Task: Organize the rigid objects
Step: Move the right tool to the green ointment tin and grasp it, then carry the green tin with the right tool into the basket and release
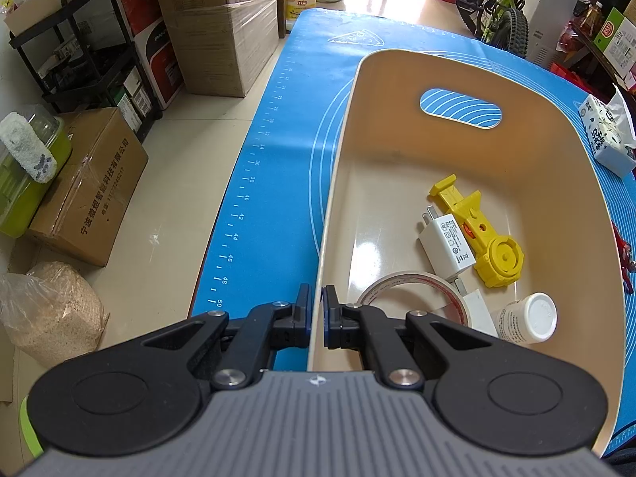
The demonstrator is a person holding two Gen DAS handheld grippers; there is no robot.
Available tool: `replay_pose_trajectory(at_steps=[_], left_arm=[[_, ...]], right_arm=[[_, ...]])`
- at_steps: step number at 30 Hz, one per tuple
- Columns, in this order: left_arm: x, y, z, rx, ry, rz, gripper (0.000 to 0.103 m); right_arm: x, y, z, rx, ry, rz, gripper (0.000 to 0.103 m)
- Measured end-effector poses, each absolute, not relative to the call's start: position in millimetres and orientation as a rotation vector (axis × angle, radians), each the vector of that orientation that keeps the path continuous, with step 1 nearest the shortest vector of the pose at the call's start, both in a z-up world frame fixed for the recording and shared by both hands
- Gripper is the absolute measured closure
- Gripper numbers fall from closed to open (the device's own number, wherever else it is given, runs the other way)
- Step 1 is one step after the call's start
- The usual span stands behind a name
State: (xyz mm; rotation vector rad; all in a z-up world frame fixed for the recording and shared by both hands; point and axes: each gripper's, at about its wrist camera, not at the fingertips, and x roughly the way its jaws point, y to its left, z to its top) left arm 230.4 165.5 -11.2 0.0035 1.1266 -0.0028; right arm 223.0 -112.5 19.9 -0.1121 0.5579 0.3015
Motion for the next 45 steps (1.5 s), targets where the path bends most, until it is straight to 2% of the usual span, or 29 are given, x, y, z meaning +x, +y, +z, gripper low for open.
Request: replay_pose_trajectory(at_steps=[7, 17, 30, 32, 39, 41, 45], left_arm=[[230.3, 165.5, -11.2, 0.003, 1.126, -0.003, 0.096], [229.7, 166.6, -11.3, 0.000, 1.125, -0.007, 0.096], [229.5, 166.1, -11.6, -0.001, 1.123, -0.009, 0.097], [230.1, 165.6, -11.6, 0.000, 1.124, -0.008, 0.097], [230.4, 164.8, -11.6, 0.001, 1.124, -0.007, 0.097], [230.4, 165.0, -11.6, 0.001, 1.123, -0.007, 0.097], [230.3, 164.9, -11.7, 0.001, 1.124, -0.007, 0.097]], right_arm=[[227.1, -68.4, 38.9, -0.022, 0.577, 0.382, 0.048], [236.9, 8.5, 11.8, -0.077, 0.710, 0.408, 0.048], [252.2, 33.9, -36.6, -0.178, 0.950, 0.309, 0.048], [253.7, 33.6, -35.5, -0.175, 0.956, 0.317, 0.043], [240.2, 24.5, -24.9, -0.155, 0.901, 0.358, 0.035], [233.6, 19.1, -15.3, -0.138, 0.872, 0.356, 0.024], [222.2, -2.5, 8.0, -0.091, 0.803, 0.345, 0.024]])
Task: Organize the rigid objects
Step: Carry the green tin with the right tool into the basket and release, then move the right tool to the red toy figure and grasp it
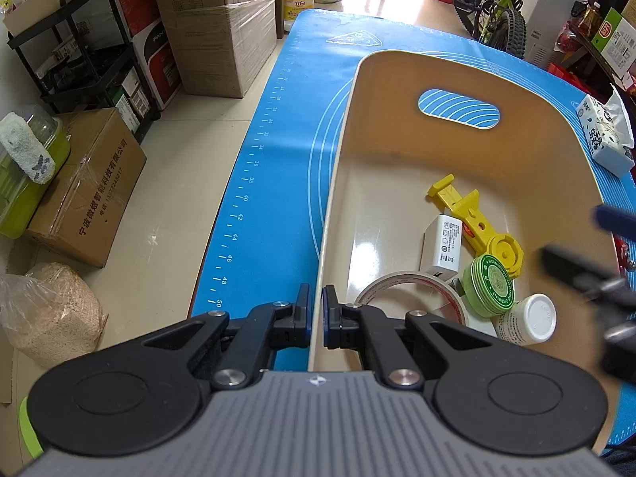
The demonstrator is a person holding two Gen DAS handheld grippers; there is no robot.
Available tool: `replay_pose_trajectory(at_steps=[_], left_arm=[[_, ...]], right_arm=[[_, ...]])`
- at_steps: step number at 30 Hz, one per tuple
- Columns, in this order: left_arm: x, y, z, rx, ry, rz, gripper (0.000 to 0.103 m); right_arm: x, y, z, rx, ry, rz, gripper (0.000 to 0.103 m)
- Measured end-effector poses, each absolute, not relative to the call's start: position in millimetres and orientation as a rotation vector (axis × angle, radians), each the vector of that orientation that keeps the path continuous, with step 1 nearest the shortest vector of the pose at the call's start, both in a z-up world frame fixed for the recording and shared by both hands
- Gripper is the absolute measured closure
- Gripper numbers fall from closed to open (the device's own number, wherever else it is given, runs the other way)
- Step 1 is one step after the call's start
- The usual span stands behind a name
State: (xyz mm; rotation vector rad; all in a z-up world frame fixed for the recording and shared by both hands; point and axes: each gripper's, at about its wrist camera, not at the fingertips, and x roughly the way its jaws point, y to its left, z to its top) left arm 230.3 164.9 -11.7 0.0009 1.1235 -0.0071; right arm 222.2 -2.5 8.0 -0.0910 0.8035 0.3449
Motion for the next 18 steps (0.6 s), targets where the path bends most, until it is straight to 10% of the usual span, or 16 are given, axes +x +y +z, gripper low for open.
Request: replay_pose_trajectory(at_steps=[18], left_arm=[[230.4, 165.0, -11.8, 0.002, 1.124, -0.006, 0.096]], right_arm=[[214.7, -183.0, -7.3, -0.091, 0.742, -0.042, 0.024]])
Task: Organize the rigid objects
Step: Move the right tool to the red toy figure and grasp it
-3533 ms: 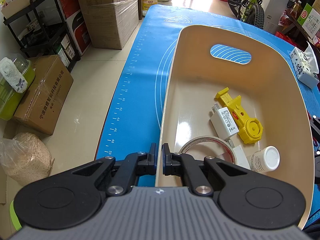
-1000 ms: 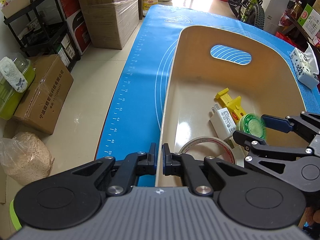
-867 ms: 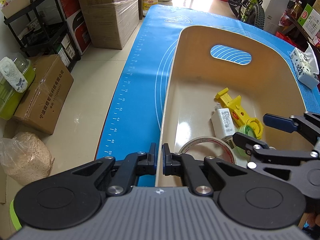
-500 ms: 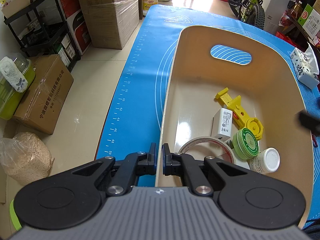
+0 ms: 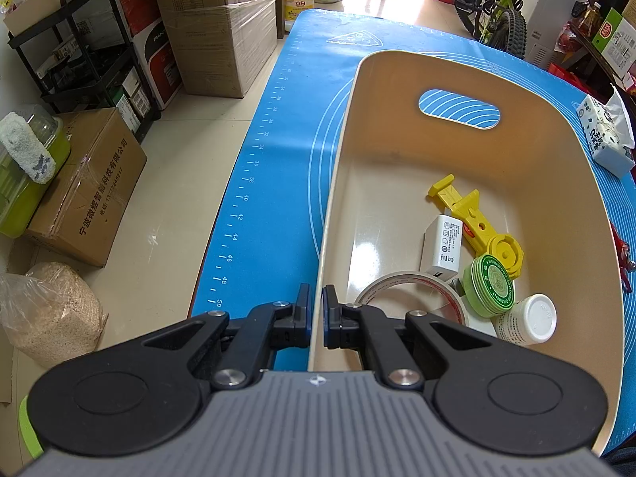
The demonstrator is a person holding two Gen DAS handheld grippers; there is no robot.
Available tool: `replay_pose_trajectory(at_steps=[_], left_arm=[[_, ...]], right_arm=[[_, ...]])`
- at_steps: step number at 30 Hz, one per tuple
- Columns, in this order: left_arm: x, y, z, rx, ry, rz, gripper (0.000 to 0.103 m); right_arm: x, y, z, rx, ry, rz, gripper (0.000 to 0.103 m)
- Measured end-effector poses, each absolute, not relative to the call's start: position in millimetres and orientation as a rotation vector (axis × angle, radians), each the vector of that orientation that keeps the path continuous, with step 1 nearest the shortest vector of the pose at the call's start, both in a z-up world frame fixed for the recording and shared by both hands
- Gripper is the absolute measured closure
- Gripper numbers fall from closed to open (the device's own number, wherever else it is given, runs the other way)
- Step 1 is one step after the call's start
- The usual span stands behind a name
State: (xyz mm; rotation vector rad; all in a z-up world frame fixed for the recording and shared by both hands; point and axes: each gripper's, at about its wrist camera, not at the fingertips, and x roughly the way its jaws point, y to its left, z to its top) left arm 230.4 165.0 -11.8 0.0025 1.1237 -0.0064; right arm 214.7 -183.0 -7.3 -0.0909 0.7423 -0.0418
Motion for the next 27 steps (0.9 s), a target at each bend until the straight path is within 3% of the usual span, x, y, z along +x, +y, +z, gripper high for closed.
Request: replay_pose_trajectory(at_steps=[18, 27], left_arm=[[230.4, 166.6, -12.1, 0.007, 1.123, -0.001, 0.096], [230.4, 165.4, -12.0, 0.009, 1.123, 0.002, 0.096]], right_arm=[[242.7, -224.7, -94.2, -0.107, 0.916, -0.016, 0.026], [248.0, -227.2, -105.4, -0.057, 0.917, 0.011, 0.048]])
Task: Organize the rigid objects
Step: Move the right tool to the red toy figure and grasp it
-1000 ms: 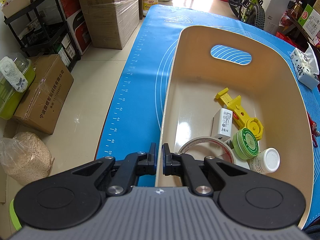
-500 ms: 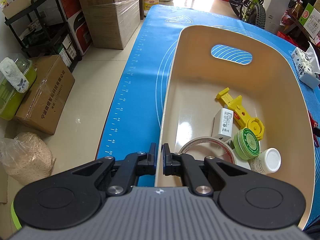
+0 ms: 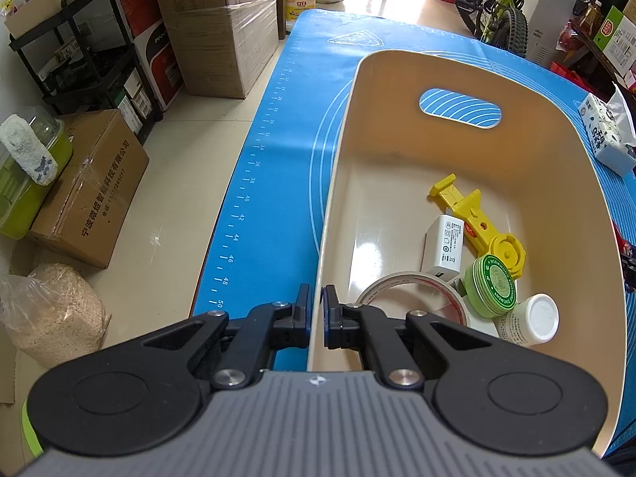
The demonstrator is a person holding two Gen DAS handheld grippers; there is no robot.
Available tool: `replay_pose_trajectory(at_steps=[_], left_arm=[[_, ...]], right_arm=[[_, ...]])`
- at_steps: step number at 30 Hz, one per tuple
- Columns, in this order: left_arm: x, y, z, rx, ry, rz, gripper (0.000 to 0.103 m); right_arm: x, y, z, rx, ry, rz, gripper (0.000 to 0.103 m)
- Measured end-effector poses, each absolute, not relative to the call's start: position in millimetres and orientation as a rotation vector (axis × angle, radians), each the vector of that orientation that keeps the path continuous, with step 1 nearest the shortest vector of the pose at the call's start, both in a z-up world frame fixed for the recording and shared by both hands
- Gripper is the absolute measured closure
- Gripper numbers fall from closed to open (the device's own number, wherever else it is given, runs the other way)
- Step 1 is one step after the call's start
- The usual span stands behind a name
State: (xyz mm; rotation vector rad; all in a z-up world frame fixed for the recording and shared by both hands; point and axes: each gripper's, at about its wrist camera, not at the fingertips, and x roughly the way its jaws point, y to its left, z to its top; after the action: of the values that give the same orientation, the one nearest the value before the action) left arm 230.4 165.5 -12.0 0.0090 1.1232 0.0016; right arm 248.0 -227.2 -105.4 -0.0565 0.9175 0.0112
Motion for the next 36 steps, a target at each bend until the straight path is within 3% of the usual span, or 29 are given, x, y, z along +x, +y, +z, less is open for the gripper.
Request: replay_pose_trajectory(at_steps=[4, 17, 36], left_arm=[[230.4, 165.4, -12.3, 0.006, 1.123, 0.002, 0.096], [230.6, 165.1, -12.2, 0.002, 1.124, 0.000, 0.096], [231.3, 163.9, -12.5, -0.006, 1.124, 0.000, 0.096]], right_arm=[[243.1, -224.1, -104.5, -0.085, 0.917, 0.015, 0.053], [216.4, -215.4, -68.7, -0.197, 0.836, -0.072, 0.053], [188.7, -193.0, 16.0, -0.146, 0.622, -0.080, 0.053]])
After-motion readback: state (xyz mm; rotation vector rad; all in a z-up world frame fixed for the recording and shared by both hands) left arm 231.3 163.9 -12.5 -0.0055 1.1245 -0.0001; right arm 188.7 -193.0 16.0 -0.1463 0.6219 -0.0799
